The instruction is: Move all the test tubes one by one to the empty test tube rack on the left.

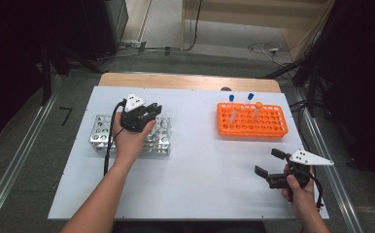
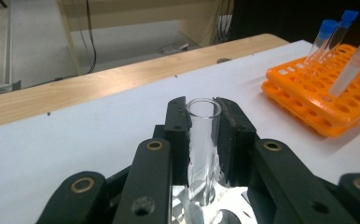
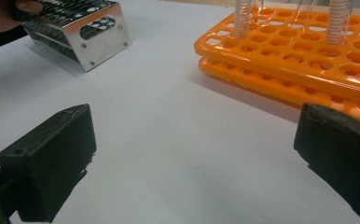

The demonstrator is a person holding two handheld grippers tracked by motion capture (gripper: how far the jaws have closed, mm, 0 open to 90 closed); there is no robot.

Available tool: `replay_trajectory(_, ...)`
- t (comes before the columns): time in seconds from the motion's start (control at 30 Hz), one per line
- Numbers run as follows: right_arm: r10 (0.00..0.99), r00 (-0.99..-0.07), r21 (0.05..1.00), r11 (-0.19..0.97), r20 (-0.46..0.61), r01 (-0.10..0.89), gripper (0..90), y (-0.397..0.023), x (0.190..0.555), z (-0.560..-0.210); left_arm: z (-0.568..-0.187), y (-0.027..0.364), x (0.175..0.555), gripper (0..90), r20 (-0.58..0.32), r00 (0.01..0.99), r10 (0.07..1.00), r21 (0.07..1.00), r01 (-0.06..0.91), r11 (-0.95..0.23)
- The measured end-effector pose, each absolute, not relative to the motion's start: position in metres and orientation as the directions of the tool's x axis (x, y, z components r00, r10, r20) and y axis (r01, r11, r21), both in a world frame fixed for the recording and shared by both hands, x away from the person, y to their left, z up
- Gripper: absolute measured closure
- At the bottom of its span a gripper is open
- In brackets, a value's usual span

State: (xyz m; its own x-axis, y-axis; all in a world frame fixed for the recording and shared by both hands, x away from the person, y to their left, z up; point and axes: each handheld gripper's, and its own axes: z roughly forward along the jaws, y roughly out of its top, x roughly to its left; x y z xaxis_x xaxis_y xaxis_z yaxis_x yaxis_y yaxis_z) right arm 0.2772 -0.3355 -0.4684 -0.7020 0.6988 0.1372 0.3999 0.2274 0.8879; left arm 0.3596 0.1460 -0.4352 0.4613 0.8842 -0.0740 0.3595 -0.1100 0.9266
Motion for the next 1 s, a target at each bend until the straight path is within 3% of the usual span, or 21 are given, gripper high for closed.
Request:
replay_trajectory(0.33,0.7,-0.701,0.887,0.229,0.137,0.401,0.0,-0.336,0.277,-0.469,-0.437,0.146,0.358,74.7,-0.102,0.469,0.877,0.91,0.4,-0.109)
replay_trajectory(0.53,0.702,-0.699,0.887,0.224,0.141,0.403,0.0,-0.336,0.277,-0.469,-0.433,0.153,0.35,56.1,-0.151,0.461,0.874,0.921,0.387,-0.045)
replay_trajectory(0.8,0.701,-0.699,0.886,0.225,0.14,0.404,0.0,-0.335,0.278,-0.47,-0.427,0.153,0.329,12.7,-0.164,0.507,0.846,0.926,0.374,-0.045)
replay_trajectory(1.0,0.704,-0.696,0.887,0.219,0.144,0.406,0.0,-0.335,0.279,-0.47,-0.425,0.151,0.308,1.1,-0.165,0.55,0.819,0.935,0.352,-0.049)
